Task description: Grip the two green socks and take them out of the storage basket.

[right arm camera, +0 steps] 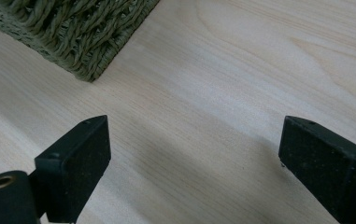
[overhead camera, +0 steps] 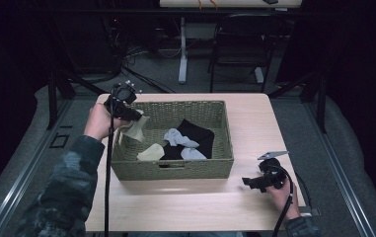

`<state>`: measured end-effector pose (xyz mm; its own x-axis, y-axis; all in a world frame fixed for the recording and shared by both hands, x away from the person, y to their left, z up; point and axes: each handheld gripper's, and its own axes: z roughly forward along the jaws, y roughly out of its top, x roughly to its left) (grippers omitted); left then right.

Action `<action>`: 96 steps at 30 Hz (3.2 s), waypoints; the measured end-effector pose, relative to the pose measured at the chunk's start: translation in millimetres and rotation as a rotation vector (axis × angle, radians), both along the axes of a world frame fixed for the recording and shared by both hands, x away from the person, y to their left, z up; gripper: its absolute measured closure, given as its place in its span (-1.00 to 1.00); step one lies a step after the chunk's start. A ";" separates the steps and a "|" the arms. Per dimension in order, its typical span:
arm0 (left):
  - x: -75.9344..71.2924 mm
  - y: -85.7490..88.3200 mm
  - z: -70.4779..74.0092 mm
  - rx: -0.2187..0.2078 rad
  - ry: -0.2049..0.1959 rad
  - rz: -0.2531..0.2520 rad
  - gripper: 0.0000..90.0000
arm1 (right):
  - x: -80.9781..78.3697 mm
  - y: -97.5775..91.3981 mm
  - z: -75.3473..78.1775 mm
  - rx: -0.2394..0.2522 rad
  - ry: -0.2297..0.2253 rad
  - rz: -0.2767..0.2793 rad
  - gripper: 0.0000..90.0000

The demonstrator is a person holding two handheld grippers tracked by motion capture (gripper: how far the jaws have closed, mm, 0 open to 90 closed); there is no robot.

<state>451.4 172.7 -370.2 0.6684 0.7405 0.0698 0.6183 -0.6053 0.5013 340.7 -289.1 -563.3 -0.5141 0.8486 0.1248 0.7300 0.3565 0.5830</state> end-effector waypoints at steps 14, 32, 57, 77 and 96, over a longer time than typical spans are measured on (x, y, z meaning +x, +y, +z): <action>-5.1 21.1 20.5 -0.026 -0.051 0.058 0.87 | -0.4 0.8 0.4 0.004 -0.006 0.008 -0.80; -16.1 68.9 33.5 -0.072 -0.102 0.152 0.87 | -5.0 -3.8 -0.1 -0.009 0.006 -0.006 -0.80; -33.2 138.1 -1.4 -0.108 -0.083 0.318 0.87 | -6.4 -1.5 -1.6 -0.030 0.010 -0.001 -0.80; -38.0 156.8 -55.4 -0.109 -0.022 0.389 0.87 | -7.7 -1.4 -1.5 -0.025 0.008 -0.001 -0.80; -41.2 155.2 -112.2 -0.113 0.062 0.413 0.86 | -6.1 -1.0 -0.7 -0.019 0.005 0.003 -0.80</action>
